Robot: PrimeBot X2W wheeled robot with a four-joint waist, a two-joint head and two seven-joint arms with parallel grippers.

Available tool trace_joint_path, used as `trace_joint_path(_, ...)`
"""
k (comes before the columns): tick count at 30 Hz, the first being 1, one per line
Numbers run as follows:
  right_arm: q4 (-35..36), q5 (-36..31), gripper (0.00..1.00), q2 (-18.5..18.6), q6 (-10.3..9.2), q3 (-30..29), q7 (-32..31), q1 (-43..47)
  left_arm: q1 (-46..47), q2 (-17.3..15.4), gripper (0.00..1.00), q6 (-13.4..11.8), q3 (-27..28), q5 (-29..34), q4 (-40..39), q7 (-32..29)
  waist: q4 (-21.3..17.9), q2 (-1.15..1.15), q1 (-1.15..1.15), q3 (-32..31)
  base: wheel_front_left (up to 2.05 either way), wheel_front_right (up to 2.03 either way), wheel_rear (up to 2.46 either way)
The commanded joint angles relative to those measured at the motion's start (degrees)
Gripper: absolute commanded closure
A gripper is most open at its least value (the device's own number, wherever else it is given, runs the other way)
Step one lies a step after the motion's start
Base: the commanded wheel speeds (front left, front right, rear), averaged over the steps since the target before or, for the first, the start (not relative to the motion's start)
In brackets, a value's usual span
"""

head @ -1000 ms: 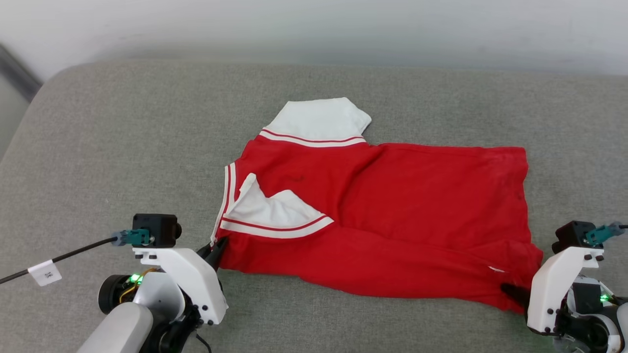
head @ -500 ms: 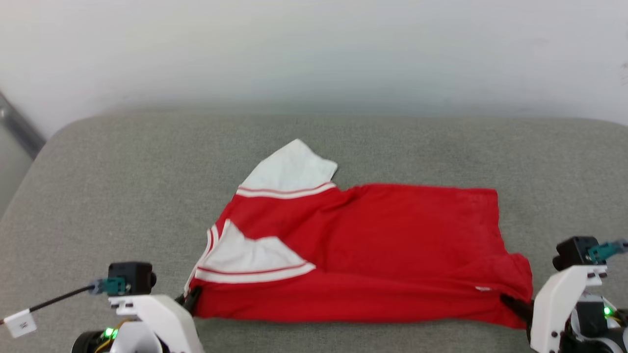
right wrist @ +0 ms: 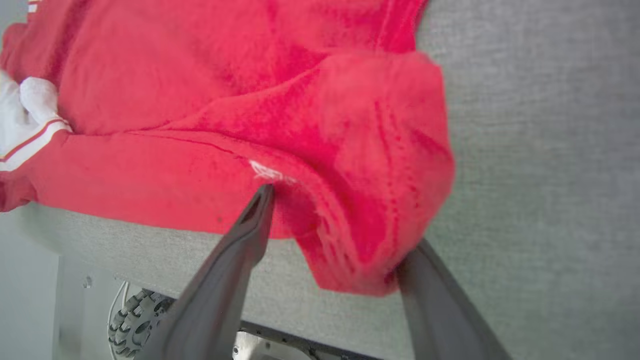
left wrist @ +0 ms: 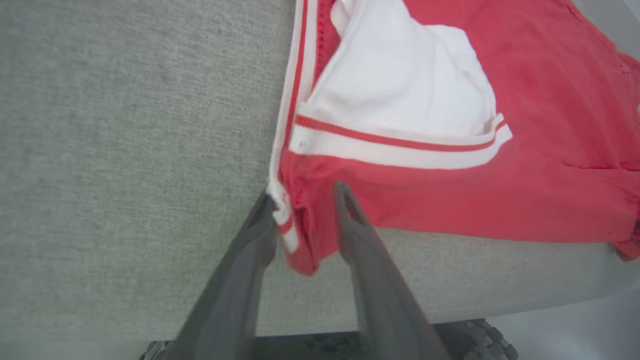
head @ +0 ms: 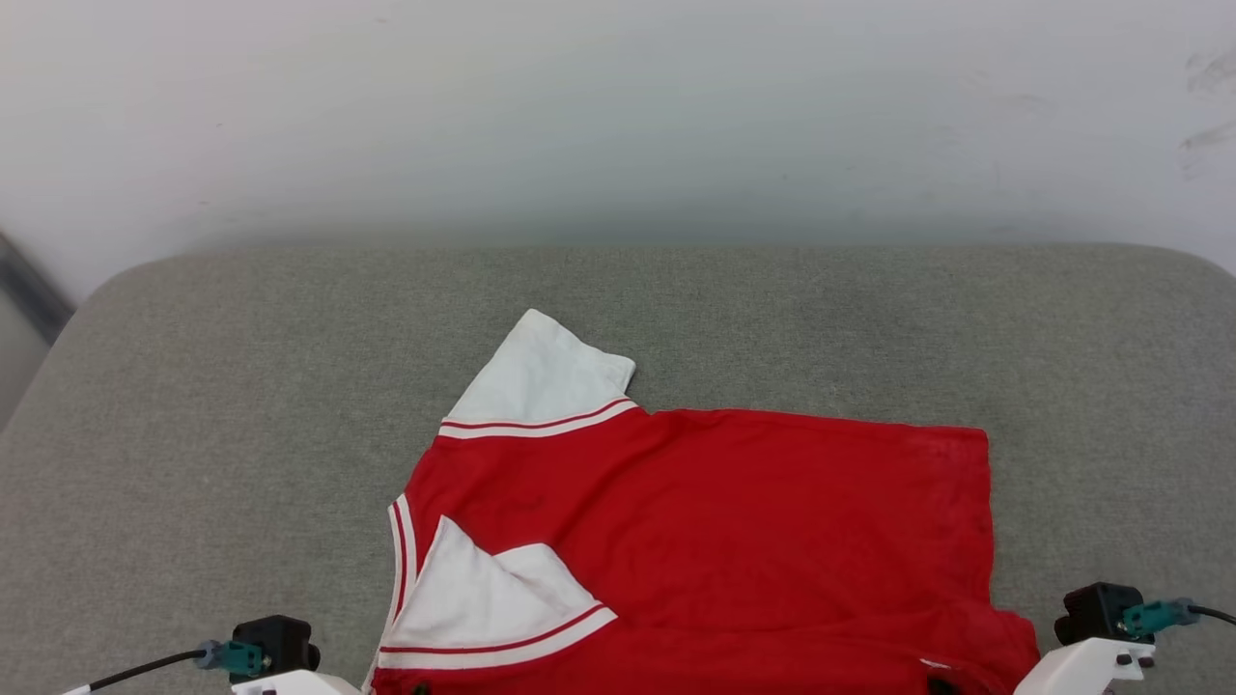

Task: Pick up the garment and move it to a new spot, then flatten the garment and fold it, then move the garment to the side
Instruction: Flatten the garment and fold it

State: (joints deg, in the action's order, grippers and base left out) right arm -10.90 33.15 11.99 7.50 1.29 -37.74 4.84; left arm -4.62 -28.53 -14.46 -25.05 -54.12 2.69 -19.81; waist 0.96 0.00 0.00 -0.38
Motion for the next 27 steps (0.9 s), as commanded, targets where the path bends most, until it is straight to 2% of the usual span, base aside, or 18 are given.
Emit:
trace_joint_path(1, 0.15, -0.41, 0.0, 0.08, -0.01, 0.59, 1.92, 0.09, 1.01, 0.12, 0.0, 0.61, 0.22, 0.21, 0.55, 0.59, -0.17, 0.0, 0.0, 0.0, 0.0, 0.0, 0.0)
trace_joint_path(4, 1.15, -1.68, 0.0, 1.59, -0.02, 1.9, 8.34, 0.29, 2.55, 0.1, 0.0, 1.38, 1.01, 1.27, 1.49, 3.1, -0.68, 0.0, 0.0, -0.11, 0.0, 0.0, 0.0)
trace_joint_path(12, 7.65, -6.21, 0.0, 4.21, -0.02, 4.24, 22.72, 0.65, 7.98, -0.7, 0.0, 0.56, 3.44, 5.88, -0.17, 10.12, -3.45, 0.0, 0.0, 0.23, 0.0, 0.0, 0.0)
trace_joint_path(18, 11.95, -9.88, 0.0, 3.2, -0.02, 5.04, 32.37, -3.57, 16.87, -0.25, 0.0, 1.43, 4.04, 7.86, 2.17, 11.21, -7.24, 0.0, 0.0, 4.08, 0.0, 0.0, 0.0)
trace_joint_path(23, 13.99, -11.7, 0.0, 2.16, -0.02, 5.79, 37.3, -8.14, 26.68, -0.72, 0.0, 3.9, 5.44, 7.61, 7.84, 10.92, -11.12, 0.0, 0.0, 9.66, 0.0, 0.0, 0.0)
trace_joint_path(27, 14.59, -11.77, 0.0, 1.05, -0.02, 6.26, 39.48, -11.43, 33.78, -2.65, 0.0, 6.21, 6.28, 6.78, 13.04, 8.07, -14.43, 0.0, 0.0, 14.84, 0.0, 0.0, 0.0)
